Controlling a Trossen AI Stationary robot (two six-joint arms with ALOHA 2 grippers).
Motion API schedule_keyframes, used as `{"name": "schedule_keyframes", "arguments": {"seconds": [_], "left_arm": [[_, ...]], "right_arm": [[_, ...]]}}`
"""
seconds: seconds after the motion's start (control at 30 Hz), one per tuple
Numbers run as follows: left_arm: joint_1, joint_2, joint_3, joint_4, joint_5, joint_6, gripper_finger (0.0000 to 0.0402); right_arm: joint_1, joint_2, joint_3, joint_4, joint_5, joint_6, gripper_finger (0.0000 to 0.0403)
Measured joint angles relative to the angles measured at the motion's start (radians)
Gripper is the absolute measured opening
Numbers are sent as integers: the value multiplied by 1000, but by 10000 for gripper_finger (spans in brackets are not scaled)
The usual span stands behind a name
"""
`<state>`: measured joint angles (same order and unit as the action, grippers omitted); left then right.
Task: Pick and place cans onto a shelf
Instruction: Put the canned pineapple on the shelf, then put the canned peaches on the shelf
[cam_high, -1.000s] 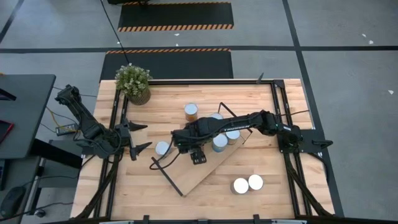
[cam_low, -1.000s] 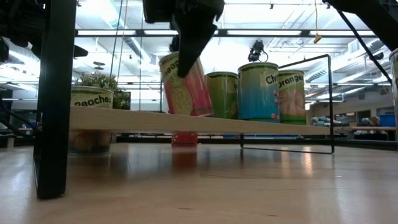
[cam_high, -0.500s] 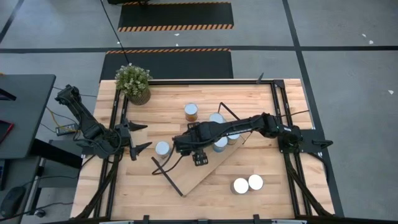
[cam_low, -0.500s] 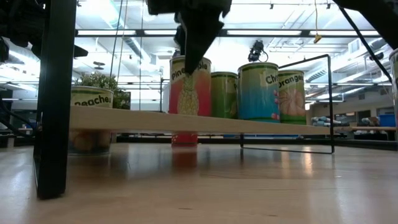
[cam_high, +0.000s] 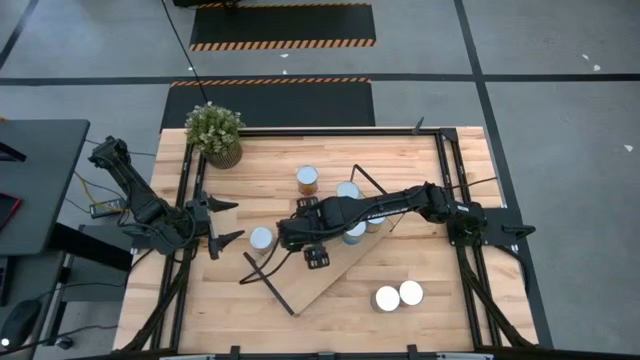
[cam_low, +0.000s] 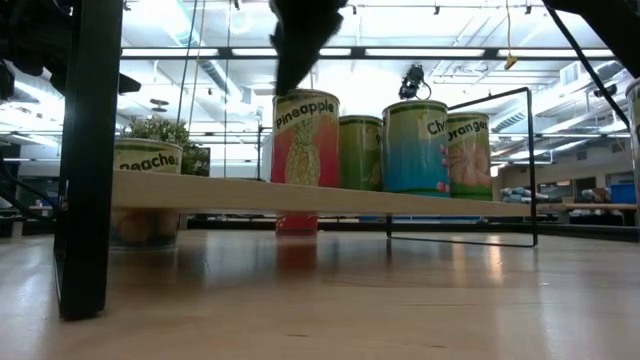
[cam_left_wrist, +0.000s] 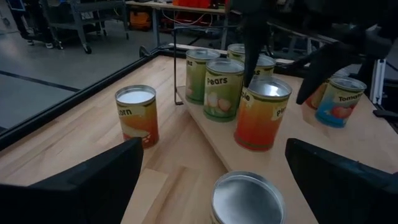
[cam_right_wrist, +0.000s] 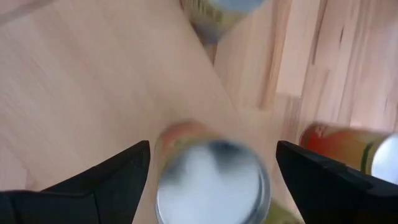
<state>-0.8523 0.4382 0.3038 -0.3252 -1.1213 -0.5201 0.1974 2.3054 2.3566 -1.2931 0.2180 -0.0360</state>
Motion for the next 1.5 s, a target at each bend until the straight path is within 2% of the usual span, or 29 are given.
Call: {"name": "schedule_keyframes", "arguments": {"seconds": [0.17, 0.3, 0.4, 0.73, 1.0, 1.13, 1.37, 1.5], "left_arm": [[0, 0, 0, 0, 0, 0, 400], [0, 0, 0, 0, 0, 0, 400], [0, 0, 0, 0, 0, -1, 400], [0, 0, 0, 0, 0, -1, 400], [0, 0, 0, 0, 1, -1, 400], [0, 0, 0, 0, 1, -1, 400], [0, 0, 0, 0, 1, -5, 400], [0, 0, 0, 0, 1, -14, 400]], "right_arm": [[-4, 0, 0, 114, 5, -51, 356], [-29, 0, 0, 157, 63, -65, 356], [-62, 0, 0, 152, 83, -60, 356], [-108, 0, 0, 44, 41, -21, 356], [-64, 0, 0, -78, 23, 18, 356], [-42, 0, -1, -102, 59, 18, 356], [-29, 0, -1, -67, 127, 6, 356], [-29, 0, -1, 54, 117, -38, 356]]}}
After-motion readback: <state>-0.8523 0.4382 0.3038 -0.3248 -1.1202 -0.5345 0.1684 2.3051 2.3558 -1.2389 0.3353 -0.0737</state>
